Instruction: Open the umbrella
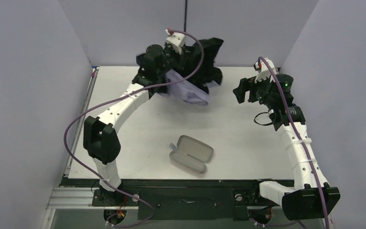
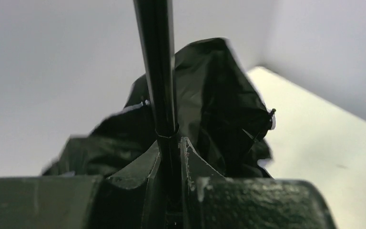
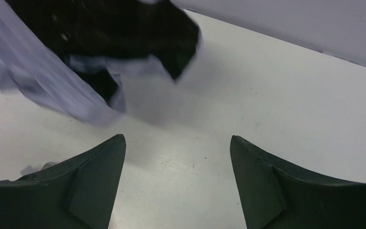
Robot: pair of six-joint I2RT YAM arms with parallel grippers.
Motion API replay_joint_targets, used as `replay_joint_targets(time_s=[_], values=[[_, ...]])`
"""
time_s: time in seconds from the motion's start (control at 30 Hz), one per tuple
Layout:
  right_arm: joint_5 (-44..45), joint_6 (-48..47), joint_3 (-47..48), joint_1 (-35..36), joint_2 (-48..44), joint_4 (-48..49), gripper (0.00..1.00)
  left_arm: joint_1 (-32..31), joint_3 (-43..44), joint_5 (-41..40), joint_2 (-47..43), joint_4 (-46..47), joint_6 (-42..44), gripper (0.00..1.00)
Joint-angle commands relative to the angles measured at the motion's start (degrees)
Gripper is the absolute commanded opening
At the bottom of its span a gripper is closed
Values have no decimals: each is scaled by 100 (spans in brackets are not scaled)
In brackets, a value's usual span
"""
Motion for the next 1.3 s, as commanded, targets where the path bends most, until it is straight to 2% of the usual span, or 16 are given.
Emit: replay_joint_targets(time_s=[0.0, 0.07, 0.2, 0.27, 0.53, 0.77, 0.9, 1.0, 1.27], values=[[-391, 69, 492, -63, 91, 76, 73, -375, 496, 416, -170, 692, -464, 0], [-611, 177, 564, -62, 51, 229, 68, -178, 1022, 250, 32, 318, -384, 0], [-903, 615, 545, 82, 16, 824, 57, -251, 796, 398, -113, 631, -694, 0], [-930, 672, 608, 252, 101, 930, 56, -396, 671, 425, -191, 741, -675, 0], [-861, 1195, 906, 1334, 484, 1703, 54, -644, 463, 323, -389, 767, -1038, 0], [-178, 1478, 843, 2078, 792, 2245, 50, -755, 339, -1, -595, 653, -1254, 0], [167, 1516, 654, 2171, 914, 2681, 50, -777, 212, 203, -750, 680, -1512, 0], [201, 1463, 860, 2105, 1040, 2735, 50, -775, 78, 508, -869, 720, -1628, 0], [-185, 1202, 1268, 2019, 1463, 2839, 52, -804, -76, 925, -1032, 723, -1885, 0]])
